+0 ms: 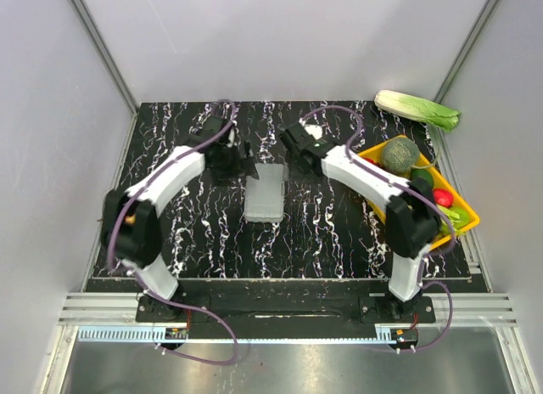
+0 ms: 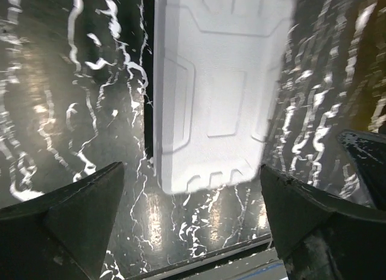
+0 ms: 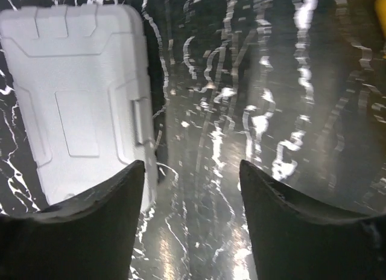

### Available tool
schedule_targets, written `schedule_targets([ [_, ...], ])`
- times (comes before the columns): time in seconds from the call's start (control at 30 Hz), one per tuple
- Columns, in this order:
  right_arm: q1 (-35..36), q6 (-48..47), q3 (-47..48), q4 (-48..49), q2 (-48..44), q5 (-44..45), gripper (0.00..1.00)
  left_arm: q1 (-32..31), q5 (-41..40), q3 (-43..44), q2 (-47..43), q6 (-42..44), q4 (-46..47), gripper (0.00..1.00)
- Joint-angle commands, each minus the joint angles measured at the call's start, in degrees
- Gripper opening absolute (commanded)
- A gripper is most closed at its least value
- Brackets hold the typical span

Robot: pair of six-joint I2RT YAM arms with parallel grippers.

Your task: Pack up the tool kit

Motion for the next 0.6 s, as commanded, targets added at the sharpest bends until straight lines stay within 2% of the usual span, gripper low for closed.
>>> schedule_targets([
  [0.0, -1.4, -0.61, -7.73, -0.15, -17.18, 8.65, 0.73, 2.26, -5.77, -3.46, -16.57, 0.9, -0.45, 0.99],
  [0.13, -1.76, -2.18, -17.83, -0.49, -33.53, 17.26, 0.82, 3.23, -12.35, -9.27, -30.36, 3.71, -0.8, 0.99],
  [0.27, -1.93, -2.19, -21.46, -4.44, -47.77, 24.29, 0.84, 3.5, -14.3, -10.6, -42.67, 6.6, -4.22, 0.99],
  [0.43, -2.02, -1.13, -21.56, -8.49, -61.49, 31.86, 0.83, 3.5, -19.04, -9.81, -54.81, 10.56, -7.22, 0.99],
  [0.57, -2.11, -2.97, -19.01, -10.16, -67.31, 34.5, 0.82, 3.5, -21.33, -7.62, -60.35, 12.06, -9.85, 0.99],
])
